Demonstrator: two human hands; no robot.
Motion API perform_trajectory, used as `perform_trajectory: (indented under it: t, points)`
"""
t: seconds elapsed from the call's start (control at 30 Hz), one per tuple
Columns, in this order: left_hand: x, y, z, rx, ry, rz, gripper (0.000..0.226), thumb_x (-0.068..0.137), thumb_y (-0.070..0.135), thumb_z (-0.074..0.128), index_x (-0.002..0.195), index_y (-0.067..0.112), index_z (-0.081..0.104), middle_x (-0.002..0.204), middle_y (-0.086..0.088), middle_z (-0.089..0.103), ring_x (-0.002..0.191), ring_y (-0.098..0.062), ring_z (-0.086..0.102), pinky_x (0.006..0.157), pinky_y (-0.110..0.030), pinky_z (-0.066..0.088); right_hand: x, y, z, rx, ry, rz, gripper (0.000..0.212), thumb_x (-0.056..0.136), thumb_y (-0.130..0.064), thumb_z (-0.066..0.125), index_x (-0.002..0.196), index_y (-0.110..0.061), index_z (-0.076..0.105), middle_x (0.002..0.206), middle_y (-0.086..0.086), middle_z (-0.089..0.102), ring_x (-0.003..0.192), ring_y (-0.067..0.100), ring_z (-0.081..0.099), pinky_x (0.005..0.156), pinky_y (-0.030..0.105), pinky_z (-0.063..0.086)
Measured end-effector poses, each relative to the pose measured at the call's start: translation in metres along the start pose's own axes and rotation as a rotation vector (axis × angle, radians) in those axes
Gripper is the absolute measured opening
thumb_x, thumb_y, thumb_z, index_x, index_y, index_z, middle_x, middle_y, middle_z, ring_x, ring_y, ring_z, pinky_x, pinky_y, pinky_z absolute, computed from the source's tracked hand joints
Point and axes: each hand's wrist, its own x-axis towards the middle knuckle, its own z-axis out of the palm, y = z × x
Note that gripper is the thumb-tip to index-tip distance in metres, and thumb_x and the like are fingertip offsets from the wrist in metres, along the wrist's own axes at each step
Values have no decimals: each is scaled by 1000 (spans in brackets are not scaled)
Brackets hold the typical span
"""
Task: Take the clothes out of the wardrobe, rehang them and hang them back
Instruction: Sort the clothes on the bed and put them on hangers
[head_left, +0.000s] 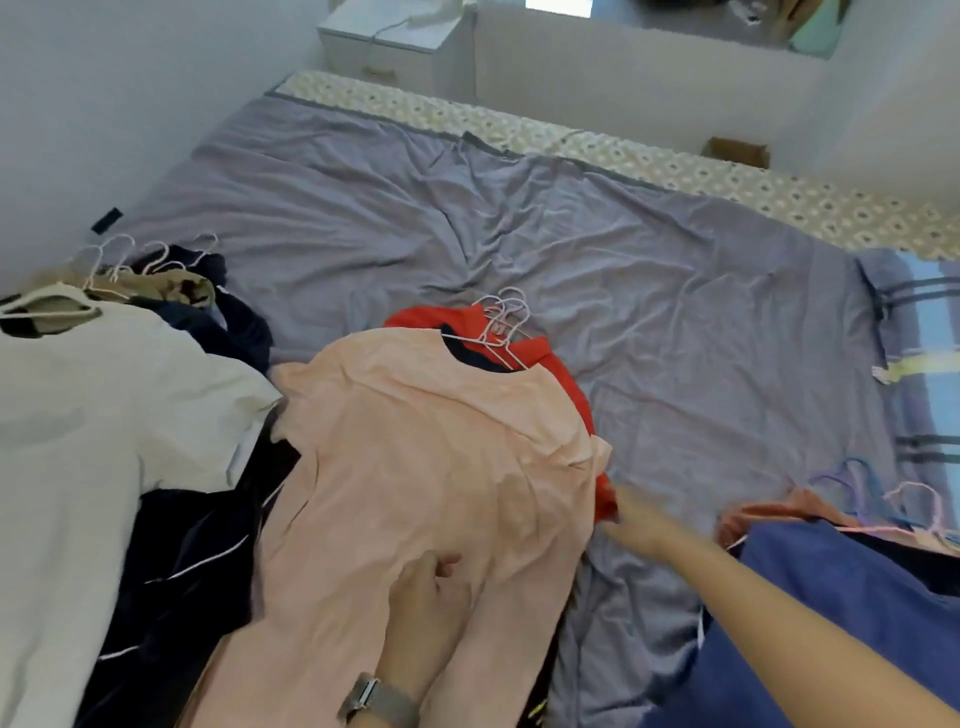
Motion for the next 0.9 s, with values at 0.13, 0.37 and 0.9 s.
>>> perform_trajectory:
  t: [0.13,0.37,0.9]
  points:
    - [42,-40,-19,-74,14,-25,29,82,6,59,103,26,55,97,7,56,88,-7,54,76,-18,41,70,-35,25,27,323,6,64,98,-40,40,150,-10,17,150,16,29,134,37,32,112,43,24]
    - [79,-91,-11,-117,6,-46,26,84,11,59,104,26,52,108,3,59,98,-11,57,91,-26,45,156,-62,7,168,433,94,81,93,-36,54,150,0,8,150,22,31,136,38,33,109,40,28]
    - [47,-106,-20,-142,115,34,24,89,10,57,110,22,56,108,5,60,92,6,55,76,-5,44,5,-87,75,516,527,-152,54,98,-41,46,55,-16,24,53,-10,26,47,11,33,49,23,19]
